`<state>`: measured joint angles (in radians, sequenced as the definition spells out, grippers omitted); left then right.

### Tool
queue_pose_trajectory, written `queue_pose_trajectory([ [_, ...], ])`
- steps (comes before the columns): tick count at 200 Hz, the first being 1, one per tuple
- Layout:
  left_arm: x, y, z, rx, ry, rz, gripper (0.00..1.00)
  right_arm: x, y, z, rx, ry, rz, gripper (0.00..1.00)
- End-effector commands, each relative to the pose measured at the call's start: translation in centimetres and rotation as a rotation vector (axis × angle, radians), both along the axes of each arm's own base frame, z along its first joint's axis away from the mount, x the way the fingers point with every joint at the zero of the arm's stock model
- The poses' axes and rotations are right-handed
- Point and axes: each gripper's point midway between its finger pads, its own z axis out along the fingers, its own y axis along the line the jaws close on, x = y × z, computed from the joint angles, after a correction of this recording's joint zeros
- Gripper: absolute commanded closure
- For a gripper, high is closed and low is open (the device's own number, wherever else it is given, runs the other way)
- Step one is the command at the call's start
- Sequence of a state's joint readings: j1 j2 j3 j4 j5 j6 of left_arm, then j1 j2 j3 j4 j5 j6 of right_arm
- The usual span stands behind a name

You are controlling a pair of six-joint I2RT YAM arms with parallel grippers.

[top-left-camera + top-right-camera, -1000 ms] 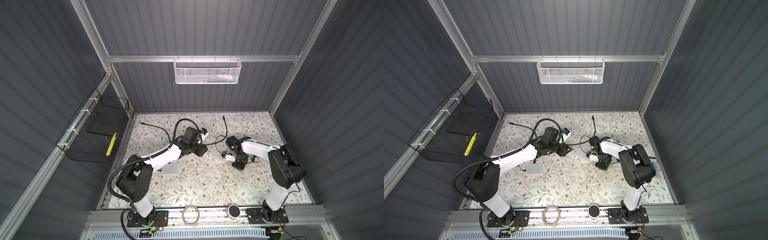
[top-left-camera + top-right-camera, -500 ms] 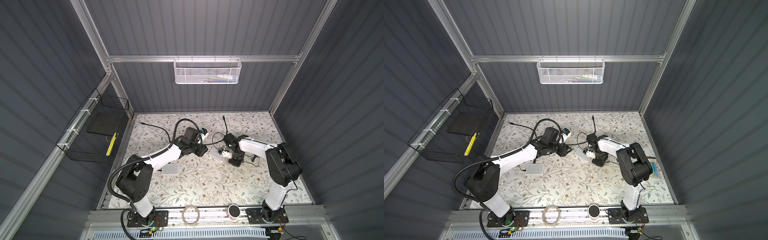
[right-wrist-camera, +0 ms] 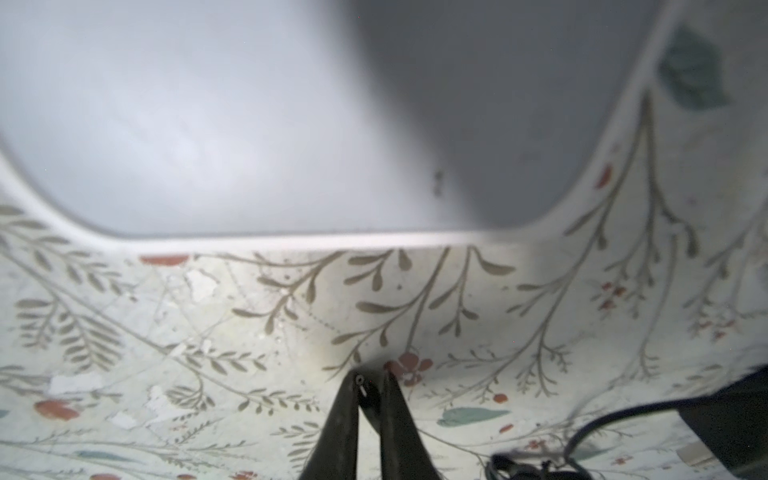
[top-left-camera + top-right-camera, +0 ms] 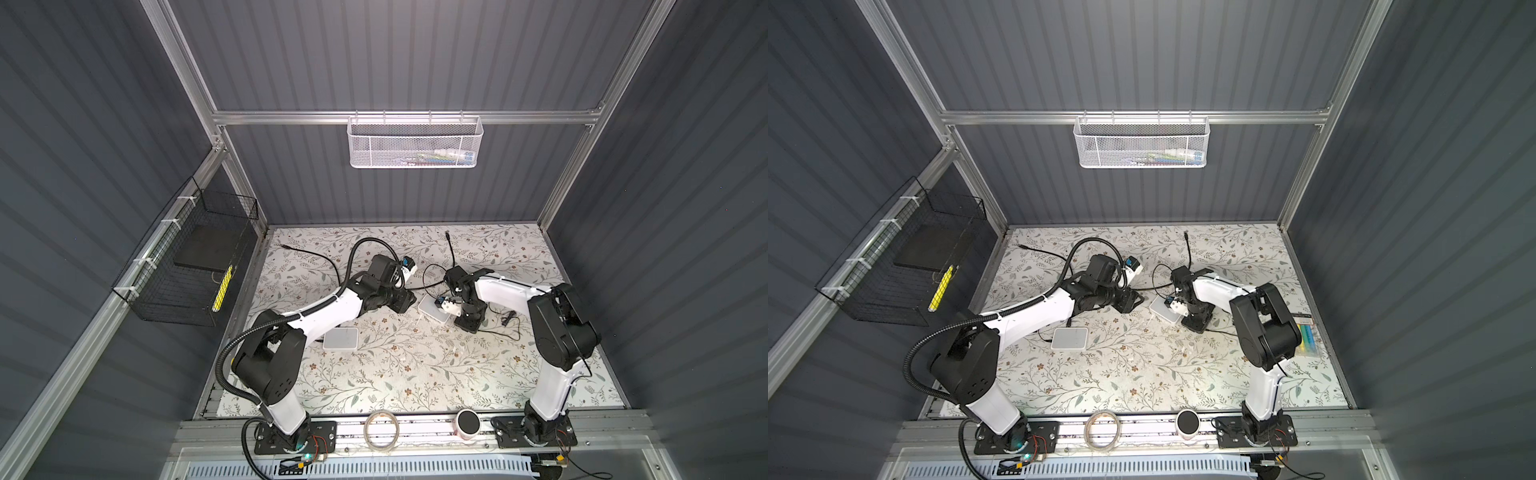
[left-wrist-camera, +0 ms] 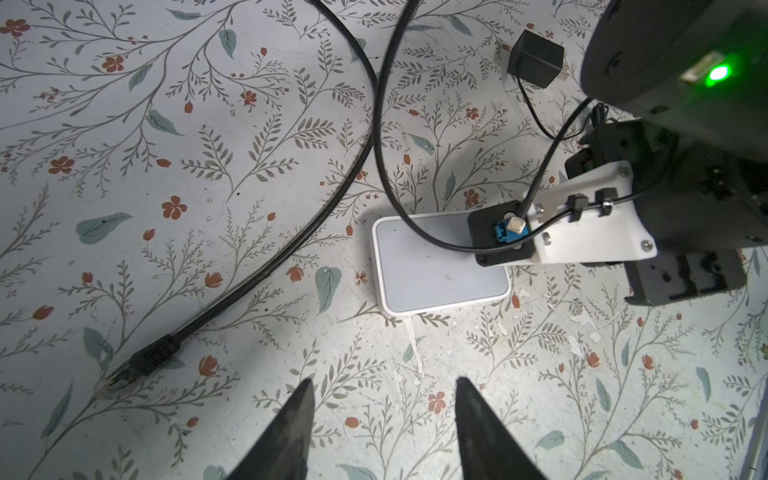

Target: Insert the plug into the switch port

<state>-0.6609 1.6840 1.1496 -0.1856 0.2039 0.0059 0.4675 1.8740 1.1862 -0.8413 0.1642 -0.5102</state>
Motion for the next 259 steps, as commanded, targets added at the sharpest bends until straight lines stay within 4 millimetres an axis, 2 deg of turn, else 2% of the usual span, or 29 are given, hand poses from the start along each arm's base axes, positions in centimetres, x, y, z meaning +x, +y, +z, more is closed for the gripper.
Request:
queue_pose_trajectory([
  [1, -0.3, 0.0, -0.3, -0.014, 0.025, -0.005, 0.45, 0.6, 0.8, -1.2, 0.035, -0.004, -0.062, 0.91],
  [33, -0.4, 0.1, 0.3, -0.018, 0.021, -0.006, 0.46, 2.3, 2.5, 1.4, 0.155, -0.088, -0.140, 0.99],
  [85, -2.0, -0.5, 1.9, -0.122, 0.040, -0.040, 0.46, 5.9, 5.2, 9.4, 0.405, -0.335, -0.335, 1.00],
  [112, -3.9, -2.1, 2.7, -0.272, 0.093, -0.112, 0.43, 6.7, 6.2, 12.8, 0.555, -0.424, -0.452, 1.00],
  [151, -4.8, -5.1, 3.6, -0.348, 0.069, -0.160, 0.40, 6.5, 7.6, 16.4, 0.778, -0.493, -0.553, 1.00],
  [171, -4.9, -7.1, 3.7, -0.403, 0.086, -0.186, 0.38, 6.5, 7.6, 17.7, 0.843, -0.535, -0.575, 1.00],
  [205, -5.3, -10.2, 2.5, -0.459, 0.123, -0.211, 0.36, 6.2, 7.4, 17.6, 0.856, -0.540, -0.601, 1.00],
  [224, -4.7, -11.0, 1.2, -0.475, 0.155, -0.199, 0.36, 6.1, 7.4, 17.5, 0.870, -0.537, -0.617, 1.00],
  [259, -3.6, -12.1, 1.5, -0.497, 0.140, -0.198, 0.37, 5.6, 7.5, 17.3, 0.883, -0.522, -0.628, 1.00],
])
